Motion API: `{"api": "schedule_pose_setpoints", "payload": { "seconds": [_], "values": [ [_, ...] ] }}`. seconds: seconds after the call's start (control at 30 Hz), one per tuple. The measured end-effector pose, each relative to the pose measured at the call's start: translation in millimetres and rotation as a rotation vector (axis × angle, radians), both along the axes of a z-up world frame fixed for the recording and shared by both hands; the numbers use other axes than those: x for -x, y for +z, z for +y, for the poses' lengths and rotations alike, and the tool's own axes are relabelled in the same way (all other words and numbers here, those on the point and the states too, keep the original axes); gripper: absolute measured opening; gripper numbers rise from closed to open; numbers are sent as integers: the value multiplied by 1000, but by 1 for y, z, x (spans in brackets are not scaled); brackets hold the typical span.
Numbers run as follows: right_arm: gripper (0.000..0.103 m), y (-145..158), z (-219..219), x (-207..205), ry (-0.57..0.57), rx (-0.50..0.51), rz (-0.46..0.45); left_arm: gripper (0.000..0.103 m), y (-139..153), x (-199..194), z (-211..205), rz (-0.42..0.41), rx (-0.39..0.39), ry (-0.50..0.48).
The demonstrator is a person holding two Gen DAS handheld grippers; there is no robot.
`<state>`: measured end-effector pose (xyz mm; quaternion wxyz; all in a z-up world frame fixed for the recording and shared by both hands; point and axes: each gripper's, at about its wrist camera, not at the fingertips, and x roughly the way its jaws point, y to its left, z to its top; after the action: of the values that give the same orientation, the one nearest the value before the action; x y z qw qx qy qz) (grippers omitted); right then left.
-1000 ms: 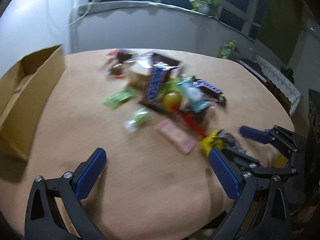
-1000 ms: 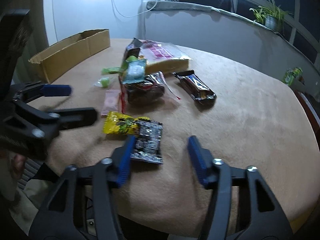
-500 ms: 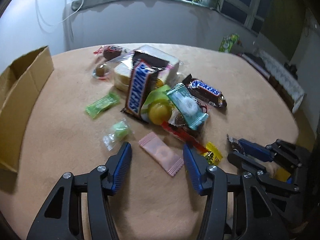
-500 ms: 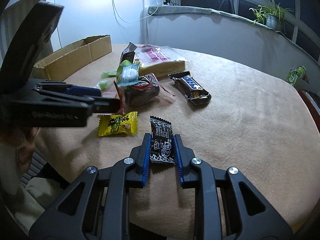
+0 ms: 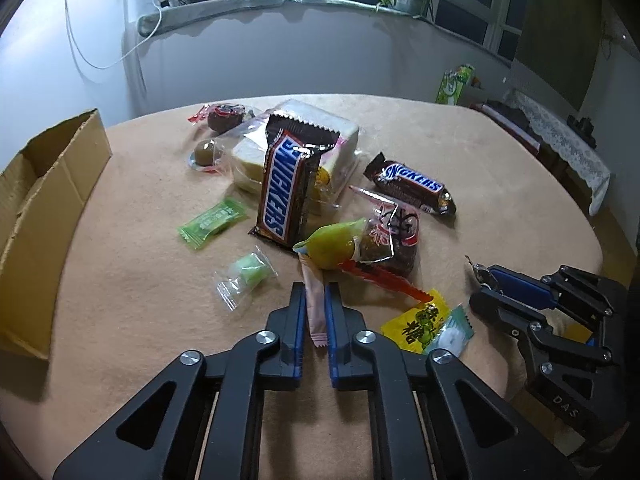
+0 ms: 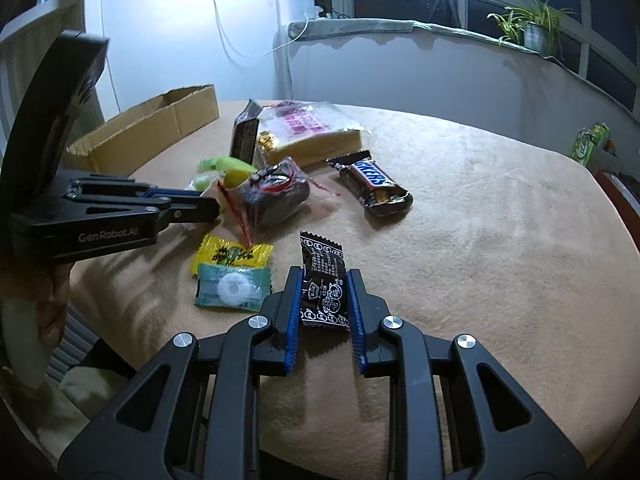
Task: Organize snacks
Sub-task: 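Carry both candies into the cardboard box and open both grippers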
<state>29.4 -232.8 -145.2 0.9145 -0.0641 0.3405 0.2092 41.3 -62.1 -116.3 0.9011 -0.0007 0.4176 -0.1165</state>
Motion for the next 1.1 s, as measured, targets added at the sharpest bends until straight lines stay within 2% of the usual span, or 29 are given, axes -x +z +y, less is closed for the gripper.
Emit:
{"api": "schedule_pose_setpoints", "payload": {
  "seconds": [0.5,0.83,1.1],
  "values": [
    [22,26,-3,3,-64,-12,-58,4,16,9,16,-48,80,6],
    [22,64,10,2,-56,-20,-135,4,70,21,49,-190,98,69],
    [22,91,54,-1,14,6,-178,4,87,31,85,-262,101,132]
  ]
}}
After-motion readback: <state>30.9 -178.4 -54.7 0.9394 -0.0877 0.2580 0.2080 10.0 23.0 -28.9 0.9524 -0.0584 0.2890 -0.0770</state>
